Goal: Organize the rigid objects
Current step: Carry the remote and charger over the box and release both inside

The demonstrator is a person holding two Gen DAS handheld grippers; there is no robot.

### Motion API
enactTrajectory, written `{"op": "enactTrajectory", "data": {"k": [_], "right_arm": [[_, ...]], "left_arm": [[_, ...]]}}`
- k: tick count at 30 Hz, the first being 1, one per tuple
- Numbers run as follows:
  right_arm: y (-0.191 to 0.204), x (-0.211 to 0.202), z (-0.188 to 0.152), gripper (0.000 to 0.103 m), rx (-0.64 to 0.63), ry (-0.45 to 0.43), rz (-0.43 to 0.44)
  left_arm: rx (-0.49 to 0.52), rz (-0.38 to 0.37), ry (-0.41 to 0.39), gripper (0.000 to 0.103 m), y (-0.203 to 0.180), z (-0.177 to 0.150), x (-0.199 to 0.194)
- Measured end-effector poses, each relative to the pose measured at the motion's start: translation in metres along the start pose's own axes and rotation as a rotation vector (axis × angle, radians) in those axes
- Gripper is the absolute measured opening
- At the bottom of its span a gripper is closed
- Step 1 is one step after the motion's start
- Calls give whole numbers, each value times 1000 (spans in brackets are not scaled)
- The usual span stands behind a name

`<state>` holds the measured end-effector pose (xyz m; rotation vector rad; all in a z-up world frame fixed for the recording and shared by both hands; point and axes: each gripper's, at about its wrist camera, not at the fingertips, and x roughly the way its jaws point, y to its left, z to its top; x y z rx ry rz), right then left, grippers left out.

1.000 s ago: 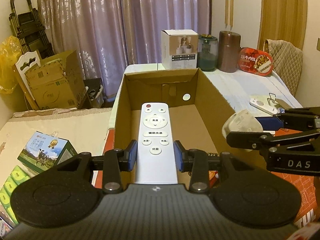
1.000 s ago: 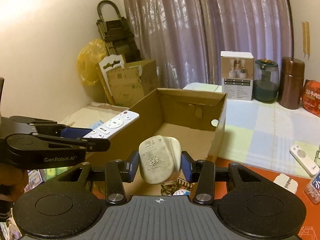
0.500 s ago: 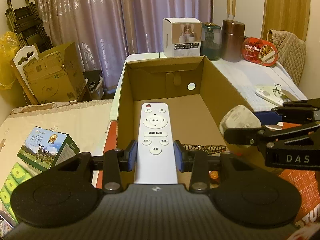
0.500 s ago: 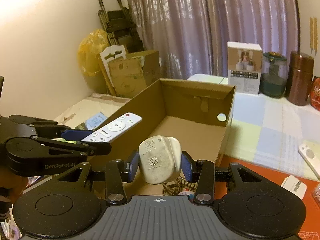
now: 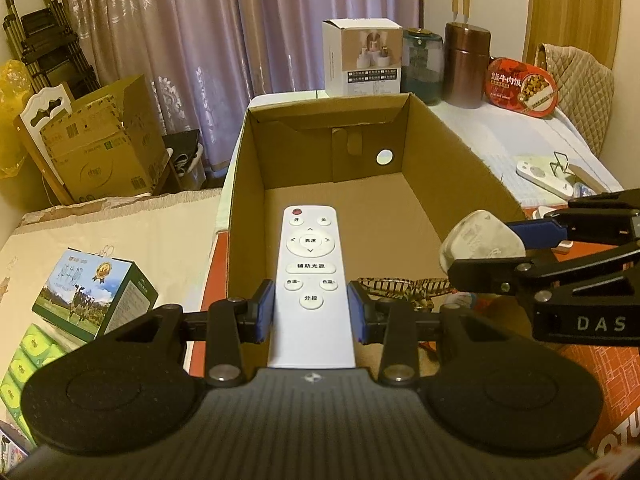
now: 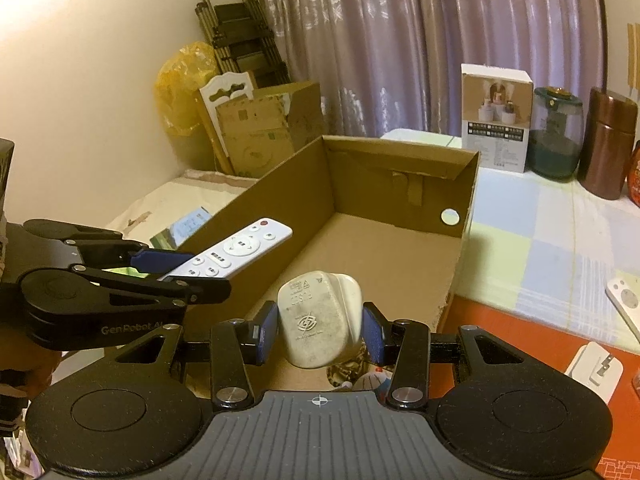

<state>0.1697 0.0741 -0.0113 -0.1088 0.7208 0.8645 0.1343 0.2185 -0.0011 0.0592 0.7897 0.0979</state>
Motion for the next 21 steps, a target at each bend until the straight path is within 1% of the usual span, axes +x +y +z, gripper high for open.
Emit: {"op": "enactTrajectory", "data": {"k": [11, 17, 21], "right_arm": [[2, 4, -1, 42, -9, 18, 2], [4, 4, -1, 42, -11, 21, 4], [5, 4, -1, 42, -13, 20, 5]], "left_arm": [[-3, -7, 13, 33, 1, -3, 6], [9, 10, 19, 33, -1, -4, 9], [10, 22, 3, 33, -1, -3, 5]]}}
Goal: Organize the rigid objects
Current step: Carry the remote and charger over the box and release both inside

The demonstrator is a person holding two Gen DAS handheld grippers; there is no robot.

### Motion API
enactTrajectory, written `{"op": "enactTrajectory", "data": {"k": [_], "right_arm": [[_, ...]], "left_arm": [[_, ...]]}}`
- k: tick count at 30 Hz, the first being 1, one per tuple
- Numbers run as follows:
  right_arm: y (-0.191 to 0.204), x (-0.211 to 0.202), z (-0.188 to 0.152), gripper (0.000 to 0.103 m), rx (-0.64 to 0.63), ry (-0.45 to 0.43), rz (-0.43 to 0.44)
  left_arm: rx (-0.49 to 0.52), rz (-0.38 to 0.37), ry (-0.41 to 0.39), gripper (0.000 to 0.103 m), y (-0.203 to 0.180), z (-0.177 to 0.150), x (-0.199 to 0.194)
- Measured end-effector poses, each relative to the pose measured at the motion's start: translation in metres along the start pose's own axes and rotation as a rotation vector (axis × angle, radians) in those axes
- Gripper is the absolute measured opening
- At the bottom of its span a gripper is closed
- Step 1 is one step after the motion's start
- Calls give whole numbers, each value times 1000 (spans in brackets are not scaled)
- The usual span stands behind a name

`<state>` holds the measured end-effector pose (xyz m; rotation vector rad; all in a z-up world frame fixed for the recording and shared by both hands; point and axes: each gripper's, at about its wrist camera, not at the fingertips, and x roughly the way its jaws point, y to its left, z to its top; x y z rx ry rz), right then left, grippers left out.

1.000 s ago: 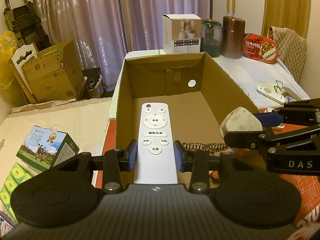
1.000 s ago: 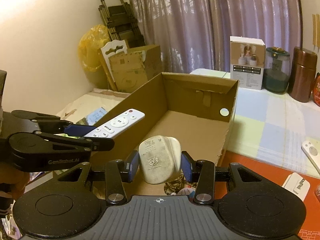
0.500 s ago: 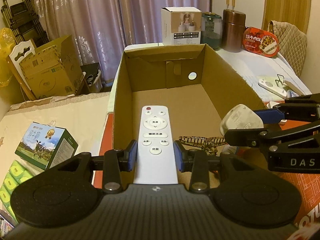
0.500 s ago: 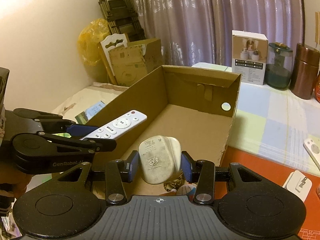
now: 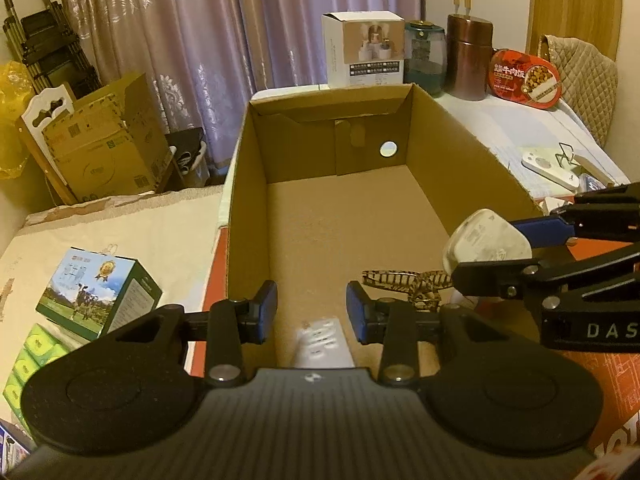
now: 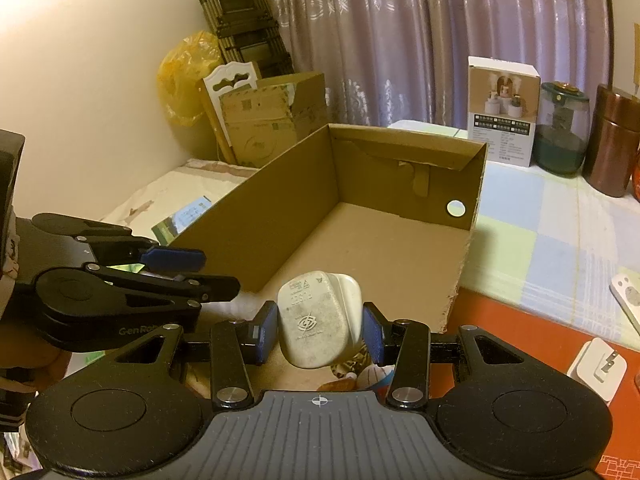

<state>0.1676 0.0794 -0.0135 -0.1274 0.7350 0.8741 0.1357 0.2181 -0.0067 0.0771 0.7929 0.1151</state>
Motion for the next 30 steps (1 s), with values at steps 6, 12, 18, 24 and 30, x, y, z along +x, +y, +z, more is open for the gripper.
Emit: {"op": "enactTrajectory", "data": {"k": [6, 12, 18, 24, 30], "right_arm": [[1, 0, -1, 42, 0, 1, 3], [2, 0, -2, 42, 0, -2, 8], [3, 0, -3, 42, 0, -2, 11], [5, 0, -3, 42, -7, -11, 20], [5, -2, -1, 60, -15, -44, 19]], "left_arm": [[-22, 8, -26, 33, 4, 2, -10], [-28, 5, -40, 33, 4, 4, -17], [-33, 8, -41, 33, 4, 4, -17], [-38, 11, -42, 33, 5, 2, -19], [-47, 14, -51, 33, 8, 3, -21]]}}
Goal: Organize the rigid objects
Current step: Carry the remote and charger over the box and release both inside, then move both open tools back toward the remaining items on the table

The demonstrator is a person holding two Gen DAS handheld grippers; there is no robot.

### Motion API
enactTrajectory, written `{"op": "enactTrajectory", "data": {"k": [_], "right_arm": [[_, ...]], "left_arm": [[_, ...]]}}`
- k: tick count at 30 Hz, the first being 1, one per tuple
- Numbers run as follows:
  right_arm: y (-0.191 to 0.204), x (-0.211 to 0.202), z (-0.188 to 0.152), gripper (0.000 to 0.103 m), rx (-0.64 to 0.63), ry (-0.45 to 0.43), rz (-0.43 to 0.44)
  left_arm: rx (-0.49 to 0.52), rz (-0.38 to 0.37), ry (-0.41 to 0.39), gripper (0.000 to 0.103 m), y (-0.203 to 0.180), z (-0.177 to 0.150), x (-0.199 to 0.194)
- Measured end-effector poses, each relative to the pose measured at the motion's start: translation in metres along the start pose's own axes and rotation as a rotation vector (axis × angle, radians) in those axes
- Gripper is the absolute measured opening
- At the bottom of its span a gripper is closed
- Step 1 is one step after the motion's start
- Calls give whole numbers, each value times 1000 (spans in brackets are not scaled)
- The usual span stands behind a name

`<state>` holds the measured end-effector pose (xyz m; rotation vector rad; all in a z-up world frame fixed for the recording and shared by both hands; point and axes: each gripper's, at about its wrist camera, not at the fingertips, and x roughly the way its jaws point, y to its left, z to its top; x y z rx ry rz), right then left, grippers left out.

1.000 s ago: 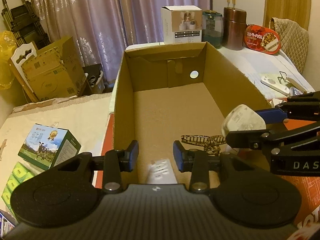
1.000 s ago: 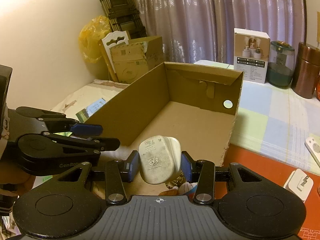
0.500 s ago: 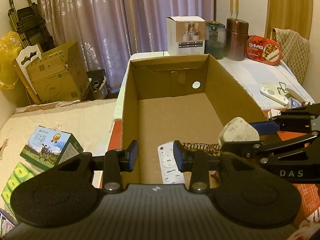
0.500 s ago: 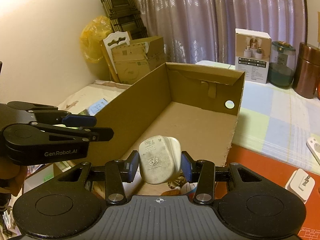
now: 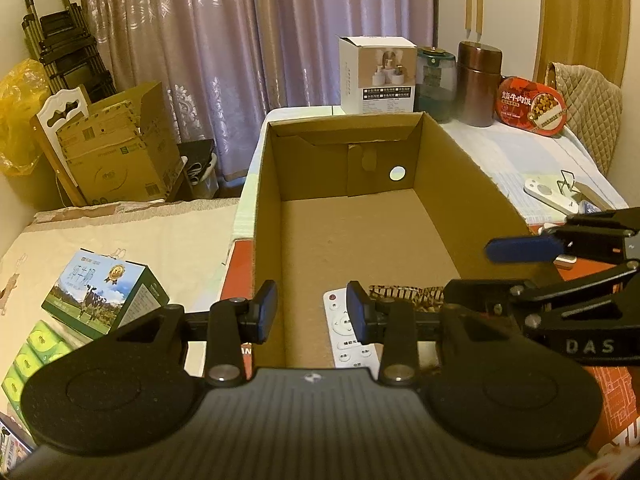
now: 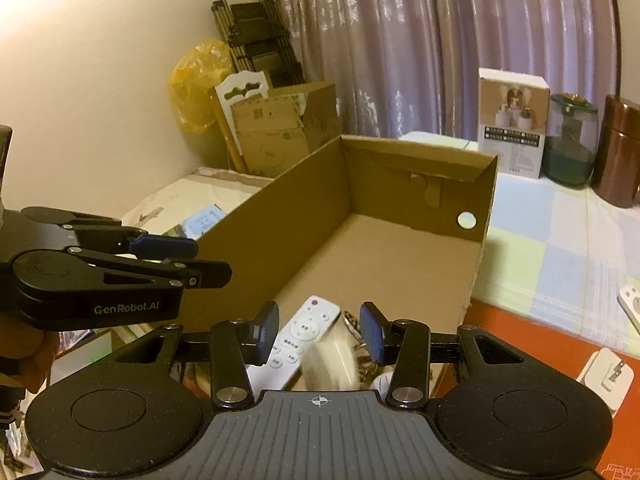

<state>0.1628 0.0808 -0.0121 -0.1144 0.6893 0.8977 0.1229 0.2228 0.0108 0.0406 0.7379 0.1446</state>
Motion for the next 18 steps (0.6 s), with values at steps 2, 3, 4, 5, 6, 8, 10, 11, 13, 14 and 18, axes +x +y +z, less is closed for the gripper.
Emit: {"op": "enactTrajectory", "data": {"k": [2, 3, 4, 5, 6, 8, 10, 11, 13, 14, 18], "right_arm": [[-2, -1, 1, 67, 10, -8, -1], [-3, -1, 1, 67, 13, -7, -1], [-3, -1, 1, 67, 11, -8, -1], [-3, -2, 1, 67, 9, -11, -2], [-3, -2, 1, 67, 10, -13, -2], [-4, -3, 2, 67, 12, -15, 0], [-4, -5, 1, 67, 11, -18, 0], [-4, -6, 1, 67, 10, -19, -2], [-4, -7, 1, 67, 11, -21, -2], [-5, -7, 1, 67, 13, -21, -3], [-7, -9, 1, 67, 17, -29, -4]], "left_arm": [[-3, 1, -4, 33, 1, 1, -1], [-6, 1, -6, 33, 1, 1, -2], [-8, 1, -7, 33, 1, 1, -2], [-11, 0, -8, 33, 2, 1, -3], [-11, -1, -8, 33, 1, 2, -3], [-11, -3, -9, 33, 1, 2, -4], [-12, -4, -10, 33, 1, 2, -5], [-13, -4, -12, 33, 0, 2, -6], [-14, -5, -13, 33, 0, 2, -7], [-15, -6, -15, 33, -1, 3, -7], [-17, -7, -19, 33, -2, 5, -8]]}}
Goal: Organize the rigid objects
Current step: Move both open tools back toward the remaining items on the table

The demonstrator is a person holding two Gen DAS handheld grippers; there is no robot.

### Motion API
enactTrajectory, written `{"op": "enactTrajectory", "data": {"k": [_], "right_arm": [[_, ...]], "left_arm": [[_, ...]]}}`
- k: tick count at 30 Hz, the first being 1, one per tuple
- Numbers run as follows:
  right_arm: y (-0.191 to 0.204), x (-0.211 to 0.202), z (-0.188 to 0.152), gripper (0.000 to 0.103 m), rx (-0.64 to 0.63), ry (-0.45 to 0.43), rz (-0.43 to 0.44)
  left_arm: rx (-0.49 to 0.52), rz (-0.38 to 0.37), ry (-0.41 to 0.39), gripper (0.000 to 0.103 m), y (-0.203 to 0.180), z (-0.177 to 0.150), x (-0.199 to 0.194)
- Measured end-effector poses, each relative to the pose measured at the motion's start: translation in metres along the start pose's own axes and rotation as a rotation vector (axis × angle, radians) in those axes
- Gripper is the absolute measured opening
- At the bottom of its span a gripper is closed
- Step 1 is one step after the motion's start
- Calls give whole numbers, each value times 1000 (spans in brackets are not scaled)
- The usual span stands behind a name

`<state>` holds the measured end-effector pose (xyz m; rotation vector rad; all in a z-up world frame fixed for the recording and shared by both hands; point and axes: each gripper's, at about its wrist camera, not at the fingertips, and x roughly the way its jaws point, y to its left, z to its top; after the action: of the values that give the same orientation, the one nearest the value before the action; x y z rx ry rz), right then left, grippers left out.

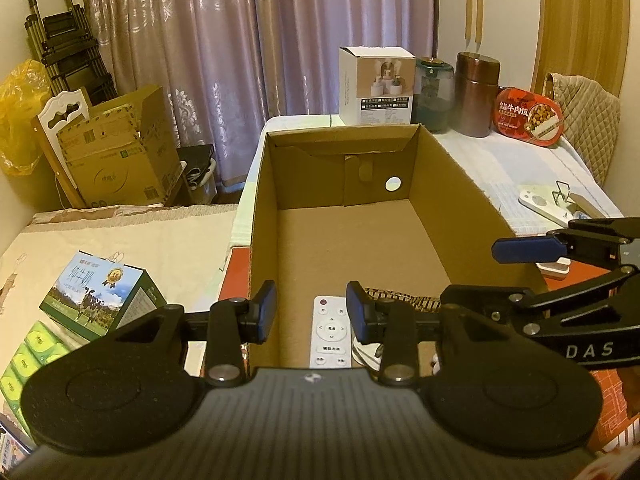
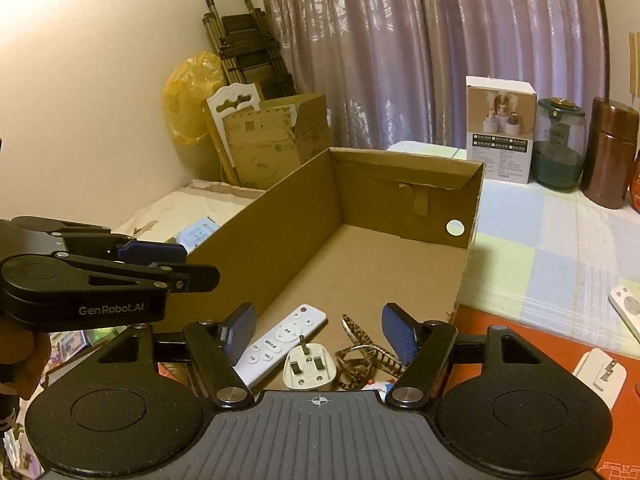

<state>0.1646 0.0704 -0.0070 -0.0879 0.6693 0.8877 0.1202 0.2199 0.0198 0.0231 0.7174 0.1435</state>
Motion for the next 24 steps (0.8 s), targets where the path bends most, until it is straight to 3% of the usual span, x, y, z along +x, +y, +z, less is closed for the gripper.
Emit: {"op": "enactTrajectory", "data": {"k": [12, 17, 24], "right_arm": [[-22, -31, 7, 67, 84, -99, -23], [-42, -59, 9, 68, 158, -165, -43], [-81, -101, -1, 79, 234, -212, -141]], "left_arm": [[-2, -18, -43, 33, -15, 13, -11], [5, -57, -68, 33, -40, 23, -18], [34, -132, -99, 33, -89, 36, -29]]}}
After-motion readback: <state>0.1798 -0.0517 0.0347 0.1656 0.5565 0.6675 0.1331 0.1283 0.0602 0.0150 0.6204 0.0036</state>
